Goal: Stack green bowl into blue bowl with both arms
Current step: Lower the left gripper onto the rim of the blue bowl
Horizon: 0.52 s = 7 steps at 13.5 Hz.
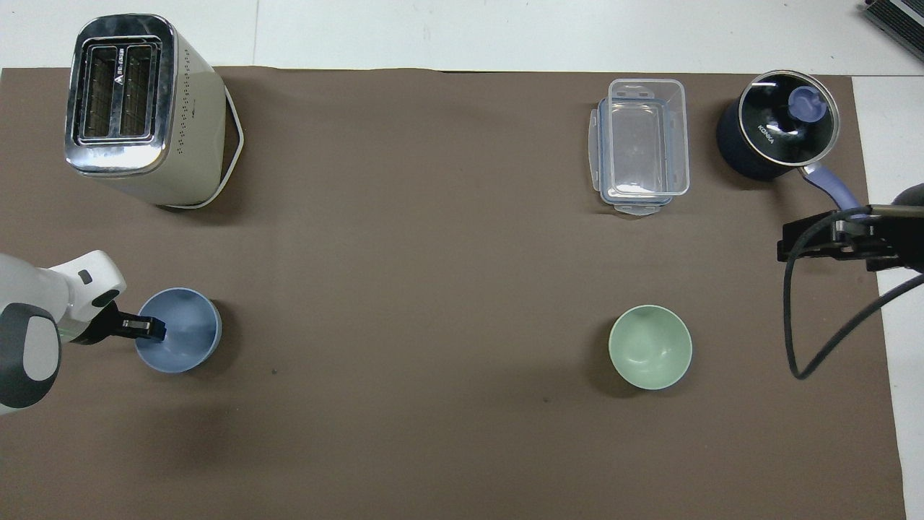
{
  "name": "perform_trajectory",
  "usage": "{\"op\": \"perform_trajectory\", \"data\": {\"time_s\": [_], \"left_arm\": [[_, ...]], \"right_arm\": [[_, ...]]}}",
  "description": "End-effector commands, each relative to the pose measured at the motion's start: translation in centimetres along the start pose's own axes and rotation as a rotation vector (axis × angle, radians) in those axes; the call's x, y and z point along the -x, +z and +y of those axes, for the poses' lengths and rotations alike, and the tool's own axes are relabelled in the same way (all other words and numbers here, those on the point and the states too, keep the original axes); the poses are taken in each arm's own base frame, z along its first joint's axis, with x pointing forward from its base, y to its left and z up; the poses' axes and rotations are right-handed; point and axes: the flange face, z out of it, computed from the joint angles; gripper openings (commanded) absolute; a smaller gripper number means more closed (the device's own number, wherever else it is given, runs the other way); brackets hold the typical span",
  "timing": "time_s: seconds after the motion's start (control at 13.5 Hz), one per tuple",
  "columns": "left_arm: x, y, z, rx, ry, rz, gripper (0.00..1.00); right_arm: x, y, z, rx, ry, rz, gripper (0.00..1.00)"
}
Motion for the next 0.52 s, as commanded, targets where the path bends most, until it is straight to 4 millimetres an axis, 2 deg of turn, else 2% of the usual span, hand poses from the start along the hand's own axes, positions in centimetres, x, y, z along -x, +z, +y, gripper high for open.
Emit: {"op": "perform_trajectory", "data": {"time_s": [0.0, 0.44], "left_arm": [[0.39, -0.04, -0.01, -0.014, 0.015, 0.009, 0.0], [0.21, -0.2, -0.06, -0.013, 0.016, 0.011, 0.0]], "right_arm": [[0.47, 0.03, 0.55, 0.0, 0.002, 0.011, 1.0], [0.45, 0.08, 0.87, 0.001, 0.005, 0.011, 1.0]]}}
